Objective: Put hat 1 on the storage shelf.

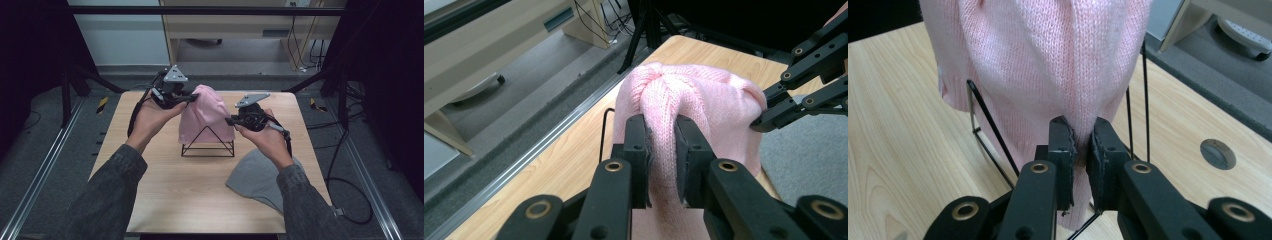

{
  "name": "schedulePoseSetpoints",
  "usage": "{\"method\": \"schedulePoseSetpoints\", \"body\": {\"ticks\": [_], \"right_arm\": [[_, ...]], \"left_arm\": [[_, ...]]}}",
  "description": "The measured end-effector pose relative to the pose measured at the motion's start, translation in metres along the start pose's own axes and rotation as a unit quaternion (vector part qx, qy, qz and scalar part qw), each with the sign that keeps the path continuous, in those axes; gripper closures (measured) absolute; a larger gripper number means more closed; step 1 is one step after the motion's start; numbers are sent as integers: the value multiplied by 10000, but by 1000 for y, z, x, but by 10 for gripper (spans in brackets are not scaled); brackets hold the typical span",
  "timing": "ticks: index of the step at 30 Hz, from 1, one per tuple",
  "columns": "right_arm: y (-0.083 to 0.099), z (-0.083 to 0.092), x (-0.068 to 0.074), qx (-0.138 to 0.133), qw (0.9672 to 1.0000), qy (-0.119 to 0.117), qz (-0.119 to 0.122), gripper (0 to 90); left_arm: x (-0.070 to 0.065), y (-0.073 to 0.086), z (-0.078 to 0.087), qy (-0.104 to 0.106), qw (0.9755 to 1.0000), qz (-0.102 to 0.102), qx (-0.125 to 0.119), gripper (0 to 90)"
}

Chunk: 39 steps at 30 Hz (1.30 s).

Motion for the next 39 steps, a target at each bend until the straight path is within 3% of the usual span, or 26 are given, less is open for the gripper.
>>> {"method": "schedulePoseSetpoints", "body": {"ticks": [23,39], "right_arm": [[26,-22,5,185,9998,-29,-119,818],[41,-30,5,242,9994,-56,-228,819]], "left_arm": [[-15,29,-18,247,9996,14,122,779],[-24,38,-25,331,9993,36,184,777]]}}
Point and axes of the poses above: each handheld gripper's, and its own axes: z roughly backward along the jaws, y roughly out of its underside, x roughly to its left, the point moved 6 cm from there along -z, roughly forward along the jaws, and after that the axes turned 8 degrees about x, right-handed, at the moved point
